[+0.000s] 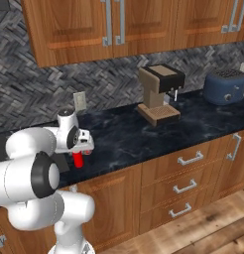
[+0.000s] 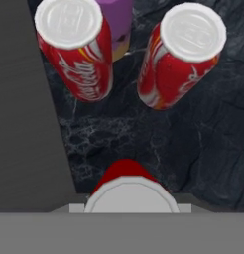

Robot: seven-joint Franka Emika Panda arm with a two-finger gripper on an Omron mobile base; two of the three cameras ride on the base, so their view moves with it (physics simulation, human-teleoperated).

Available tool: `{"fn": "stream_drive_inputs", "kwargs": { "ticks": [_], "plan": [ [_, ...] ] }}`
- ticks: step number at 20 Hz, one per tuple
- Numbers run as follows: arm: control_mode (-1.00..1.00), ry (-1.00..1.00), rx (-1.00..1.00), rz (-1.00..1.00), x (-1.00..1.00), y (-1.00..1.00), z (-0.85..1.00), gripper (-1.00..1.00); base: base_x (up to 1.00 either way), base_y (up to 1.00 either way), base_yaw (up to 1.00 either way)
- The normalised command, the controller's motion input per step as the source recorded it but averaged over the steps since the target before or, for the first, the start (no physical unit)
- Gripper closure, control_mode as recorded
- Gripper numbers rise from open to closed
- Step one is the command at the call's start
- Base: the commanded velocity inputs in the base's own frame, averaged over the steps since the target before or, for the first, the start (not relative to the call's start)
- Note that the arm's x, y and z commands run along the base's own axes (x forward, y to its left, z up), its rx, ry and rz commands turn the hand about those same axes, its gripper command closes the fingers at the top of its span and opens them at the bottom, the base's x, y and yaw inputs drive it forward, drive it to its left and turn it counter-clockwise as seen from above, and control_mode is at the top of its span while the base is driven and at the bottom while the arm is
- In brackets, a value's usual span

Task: Four empty soda cans are scattered around the kitchen. Gather all the cans and cluster them next to the stove for recycling.

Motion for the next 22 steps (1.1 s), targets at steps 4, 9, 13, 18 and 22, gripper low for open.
{"fn": "stream_drive_inputs", "kwargs": {
  "ticks": [4,9,13,18,22],
  "plan": [
    [-1.00,0.00,0.00,0.00,0.00,0.02,-0.11,1.00,0.00,0.00,0.00],
    [-1.00,0.00,0.00,0.00,0.00,0.00,-0.09,1.00,0.00,0.00,0.00],
    [-1.00,0.00,0.00,0.00,0.00,0.00,-0.10,1.00,0.00,0.00,0.00],
    [-1.00,0.00,0.00,0.00,0.00,0.00,-0.06,1.00,0.00,0.00,0.00],
    [-1.00,0.00,0.00,0.00,0.00,0.00,0.00,-1.00,0.00,0.00,0.00]
  ]
}}
